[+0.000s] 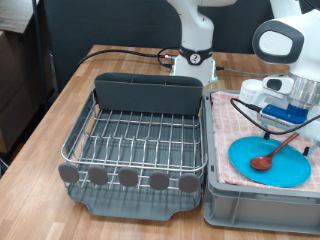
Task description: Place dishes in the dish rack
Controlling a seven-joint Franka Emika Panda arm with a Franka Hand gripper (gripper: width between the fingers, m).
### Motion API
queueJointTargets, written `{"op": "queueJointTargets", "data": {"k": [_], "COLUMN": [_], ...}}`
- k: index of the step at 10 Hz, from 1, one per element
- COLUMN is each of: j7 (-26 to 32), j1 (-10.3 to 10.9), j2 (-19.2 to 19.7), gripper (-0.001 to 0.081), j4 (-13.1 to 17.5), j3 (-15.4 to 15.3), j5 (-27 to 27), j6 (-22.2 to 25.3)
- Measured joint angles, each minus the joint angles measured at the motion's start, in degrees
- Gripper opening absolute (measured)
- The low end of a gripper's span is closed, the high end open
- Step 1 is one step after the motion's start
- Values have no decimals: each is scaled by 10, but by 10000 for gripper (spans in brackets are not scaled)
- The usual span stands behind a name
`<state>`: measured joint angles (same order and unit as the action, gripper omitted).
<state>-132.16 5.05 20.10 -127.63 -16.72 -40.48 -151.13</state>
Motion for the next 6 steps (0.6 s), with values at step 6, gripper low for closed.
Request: {"op": "queueJointTargets", "data": {"k": [6], "j7": [-32], "j1": [6], "j2": [10], "gripper": [599], "j4": [-2], "j3": [8], "j5": [-20], "j6": [-8]}}
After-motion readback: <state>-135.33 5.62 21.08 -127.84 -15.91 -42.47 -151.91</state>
